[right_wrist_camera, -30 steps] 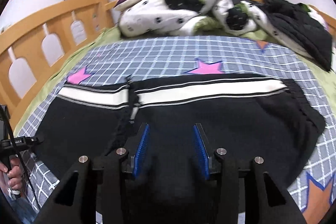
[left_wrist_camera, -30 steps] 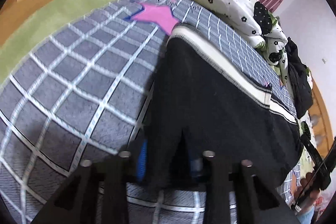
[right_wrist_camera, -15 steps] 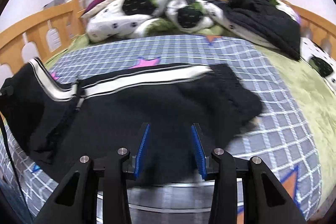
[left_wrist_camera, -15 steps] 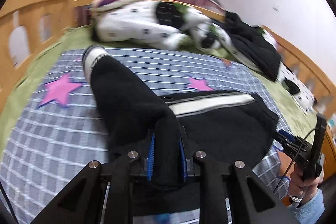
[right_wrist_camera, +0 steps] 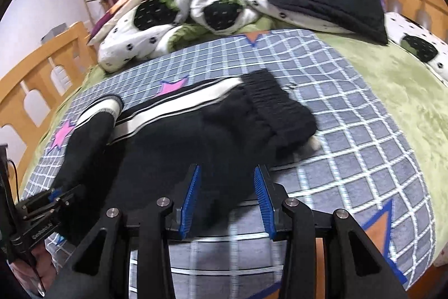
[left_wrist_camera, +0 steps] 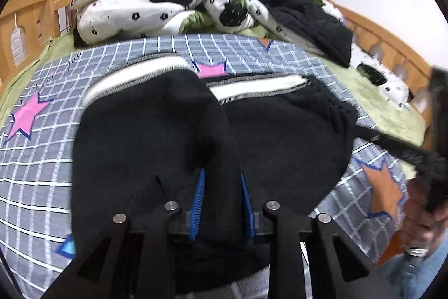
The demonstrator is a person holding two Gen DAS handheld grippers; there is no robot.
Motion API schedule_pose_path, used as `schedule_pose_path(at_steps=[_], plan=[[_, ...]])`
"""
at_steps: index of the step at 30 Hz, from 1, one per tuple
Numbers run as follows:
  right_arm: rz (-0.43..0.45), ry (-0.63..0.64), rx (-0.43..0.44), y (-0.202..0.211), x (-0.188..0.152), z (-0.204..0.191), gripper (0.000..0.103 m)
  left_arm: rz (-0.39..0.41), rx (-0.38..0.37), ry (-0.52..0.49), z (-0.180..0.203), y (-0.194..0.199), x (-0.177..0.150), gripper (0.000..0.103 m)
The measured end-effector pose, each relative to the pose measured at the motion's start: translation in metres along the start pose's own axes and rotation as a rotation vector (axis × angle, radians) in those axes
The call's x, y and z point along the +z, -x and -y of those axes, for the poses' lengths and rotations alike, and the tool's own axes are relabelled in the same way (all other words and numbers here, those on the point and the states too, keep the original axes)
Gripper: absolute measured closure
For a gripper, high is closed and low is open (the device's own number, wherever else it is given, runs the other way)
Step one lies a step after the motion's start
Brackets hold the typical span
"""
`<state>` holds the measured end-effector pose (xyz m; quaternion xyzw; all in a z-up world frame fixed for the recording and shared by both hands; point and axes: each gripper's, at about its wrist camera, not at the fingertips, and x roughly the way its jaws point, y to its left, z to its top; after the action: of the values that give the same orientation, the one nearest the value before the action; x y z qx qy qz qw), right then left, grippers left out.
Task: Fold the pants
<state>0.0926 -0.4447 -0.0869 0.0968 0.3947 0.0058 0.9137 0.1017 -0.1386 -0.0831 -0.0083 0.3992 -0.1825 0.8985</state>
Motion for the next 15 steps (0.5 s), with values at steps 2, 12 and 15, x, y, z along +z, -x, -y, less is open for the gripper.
schedule_pose_path(at_steps=[2,12,15], plan=[[-0.015,0.007,0.051,-0.004,0.001,-0.014,0.060,0.052,-0.006,0.008,-0.015,0.027,-0.001,0.059],[-0.147,-0.070,0.338,-0.046,-0.011,-0.087,0.047,0.015,0.100,0.206,-0.117,0.057,-0.065,0.043],[-0.207,-0.104,0.395,-0.066,-0.017,-0.103,0.047,-0.018,0.021,0.299,-0.137,0.056,-0.087,0.043]])
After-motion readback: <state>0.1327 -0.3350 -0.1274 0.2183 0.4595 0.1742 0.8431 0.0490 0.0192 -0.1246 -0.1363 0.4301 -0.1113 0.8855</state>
